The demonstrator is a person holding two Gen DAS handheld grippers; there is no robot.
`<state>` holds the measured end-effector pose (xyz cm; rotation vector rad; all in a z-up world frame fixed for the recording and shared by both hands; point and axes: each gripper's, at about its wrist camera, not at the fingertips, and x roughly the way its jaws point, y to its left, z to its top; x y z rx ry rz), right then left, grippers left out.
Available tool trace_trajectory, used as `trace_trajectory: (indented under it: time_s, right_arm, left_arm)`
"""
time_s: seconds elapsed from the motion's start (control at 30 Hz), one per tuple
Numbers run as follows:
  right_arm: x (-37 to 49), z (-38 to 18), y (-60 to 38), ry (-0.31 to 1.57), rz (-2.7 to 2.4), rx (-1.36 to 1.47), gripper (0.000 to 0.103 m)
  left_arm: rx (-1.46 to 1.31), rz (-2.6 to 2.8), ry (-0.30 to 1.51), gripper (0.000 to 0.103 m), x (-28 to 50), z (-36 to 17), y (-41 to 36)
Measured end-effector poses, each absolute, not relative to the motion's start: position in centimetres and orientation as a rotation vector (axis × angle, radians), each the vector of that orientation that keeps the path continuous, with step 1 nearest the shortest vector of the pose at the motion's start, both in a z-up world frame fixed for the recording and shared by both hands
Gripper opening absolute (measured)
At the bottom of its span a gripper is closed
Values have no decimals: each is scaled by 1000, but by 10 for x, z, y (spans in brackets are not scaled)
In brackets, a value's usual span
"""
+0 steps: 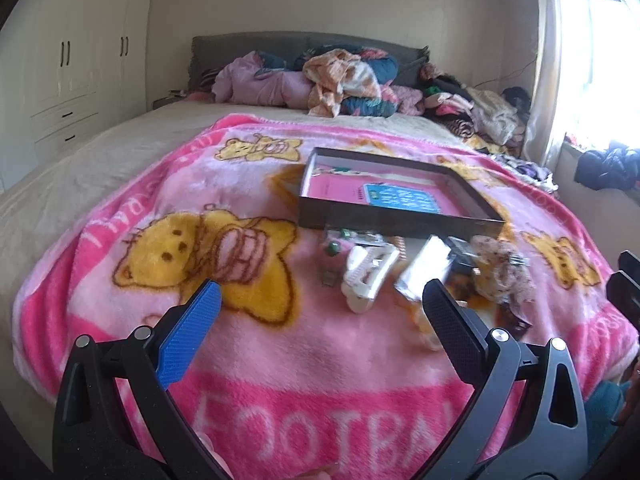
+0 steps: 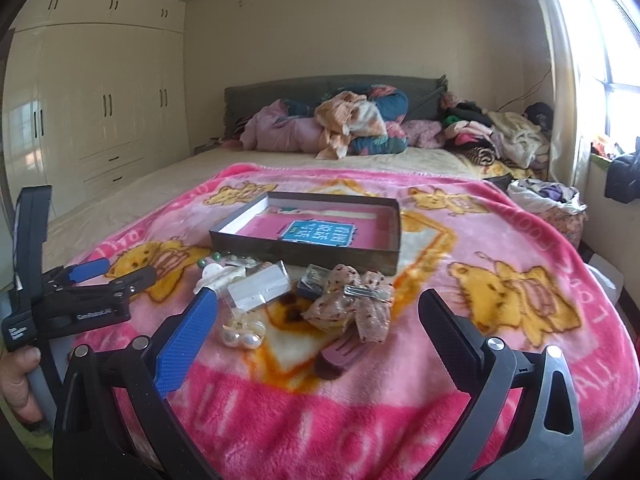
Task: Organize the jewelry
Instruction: 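Grasp the white claw clip with the left tool while the right tool grasps the bow clip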
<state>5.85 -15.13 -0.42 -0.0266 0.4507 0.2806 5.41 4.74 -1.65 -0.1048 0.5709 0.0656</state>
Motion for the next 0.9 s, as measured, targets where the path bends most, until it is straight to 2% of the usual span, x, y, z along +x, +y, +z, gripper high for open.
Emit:
trace_trajectory:
  time_s: [0.57,0.77,0.9]
  right_arm:
    - [143,-25,-153,617,253,-29,98]
    - [173,-45,-157,705,222,-21,97]
    - [188,-58,-158,750,207,-27,92]
  left_arm:
    - [-70,-12,689,91,122,-39,53]
    - [-92,-70,745,66,136,-52,52]
    - [-101,-109,779,56,142,-61,48]
